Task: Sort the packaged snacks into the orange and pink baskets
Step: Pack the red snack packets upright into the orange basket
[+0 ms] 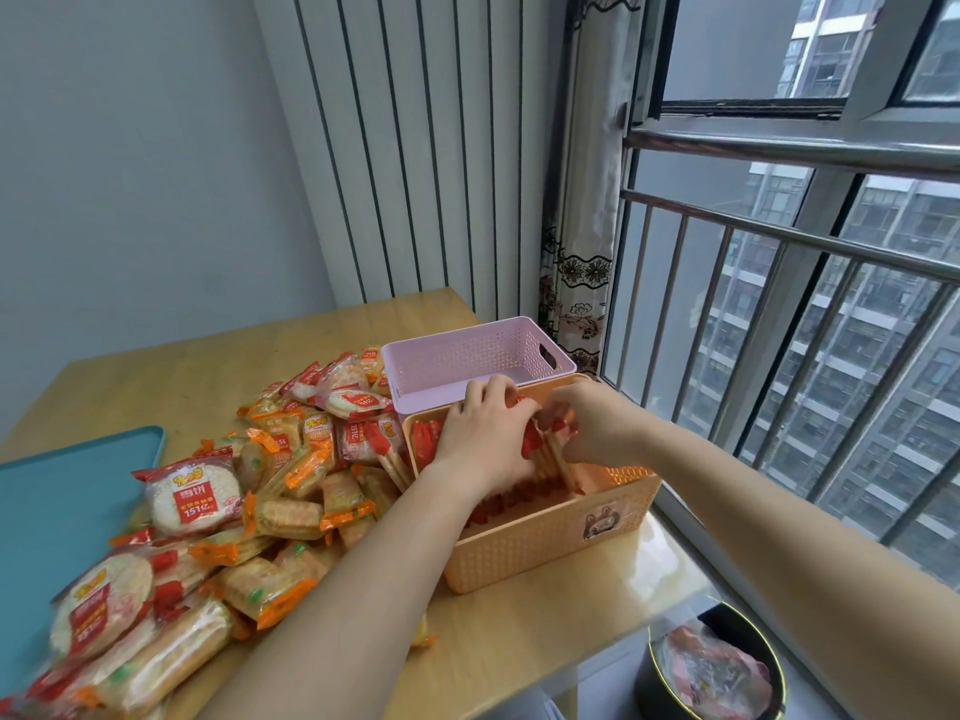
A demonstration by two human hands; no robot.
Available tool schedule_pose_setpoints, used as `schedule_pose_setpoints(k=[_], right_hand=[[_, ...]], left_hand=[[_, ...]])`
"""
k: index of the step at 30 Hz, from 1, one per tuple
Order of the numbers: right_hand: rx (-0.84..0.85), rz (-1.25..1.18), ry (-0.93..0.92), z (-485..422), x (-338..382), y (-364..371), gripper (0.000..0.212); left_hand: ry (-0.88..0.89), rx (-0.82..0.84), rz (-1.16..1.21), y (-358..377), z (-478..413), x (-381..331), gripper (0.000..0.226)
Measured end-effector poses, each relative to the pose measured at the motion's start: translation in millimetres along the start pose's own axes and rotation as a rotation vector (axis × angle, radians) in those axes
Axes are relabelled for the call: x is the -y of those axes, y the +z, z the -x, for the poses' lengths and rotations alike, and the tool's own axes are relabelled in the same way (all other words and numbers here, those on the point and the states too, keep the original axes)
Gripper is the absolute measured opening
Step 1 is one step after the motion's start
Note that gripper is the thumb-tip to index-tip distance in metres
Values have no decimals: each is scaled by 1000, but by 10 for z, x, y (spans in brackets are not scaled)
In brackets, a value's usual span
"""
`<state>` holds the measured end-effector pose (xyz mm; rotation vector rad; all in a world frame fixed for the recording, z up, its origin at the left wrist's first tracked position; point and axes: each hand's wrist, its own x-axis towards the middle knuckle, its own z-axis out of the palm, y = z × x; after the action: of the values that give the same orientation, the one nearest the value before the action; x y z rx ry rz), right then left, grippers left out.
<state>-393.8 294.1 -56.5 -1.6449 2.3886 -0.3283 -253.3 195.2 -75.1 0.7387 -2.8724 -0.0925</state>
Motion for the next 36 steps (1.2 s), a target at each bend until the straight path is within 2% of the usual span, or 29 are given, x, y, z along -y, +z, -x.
schedule_pose_setpoints(k=[2,4,8,11,13,16,18,20,22,27,31,36], right_hand=[[75,-54,82,67,129,-117,28],[108,-55,135,58,149,-125,9],[-64,-38,147,-19,72,-61,20],[-140,-104,112,-23,77,-41,13],[-70,-92,118,-8,82,-12,8],[-20,-69,118,59,162,-50,16],[-107,-10,77,72,248,-113,21],[-253,8,38,76,434,-172,16],[-314,-32,-49,100,726,-186,14],[-192,-175,-290,187,1655,93,12],[-86,-209,-359,80,2203,403,15],[30,-242,-331,-211,2673,700,30]], left_hand=[[0,-5,12,-2,4,-8,62],[-3,-16,18,2,1,-7,59],[-8,-10,35,-6,2,-6,58],[1,5,35,6,-12,13,65],[19,18,77,-7,6,39,75],[9,-4,236,-148,117,114,81],[-11,-62,303,-295,247,200,71],[-41,-122,343,-427,428,348,58],[-96,-182,393,-536,641,542,45],[-241,-351,482,-748,1411,1135,14],[-488,-397,389,-777,2072,1653,27],[-763,-315,347,-666,2370,2116,19]])
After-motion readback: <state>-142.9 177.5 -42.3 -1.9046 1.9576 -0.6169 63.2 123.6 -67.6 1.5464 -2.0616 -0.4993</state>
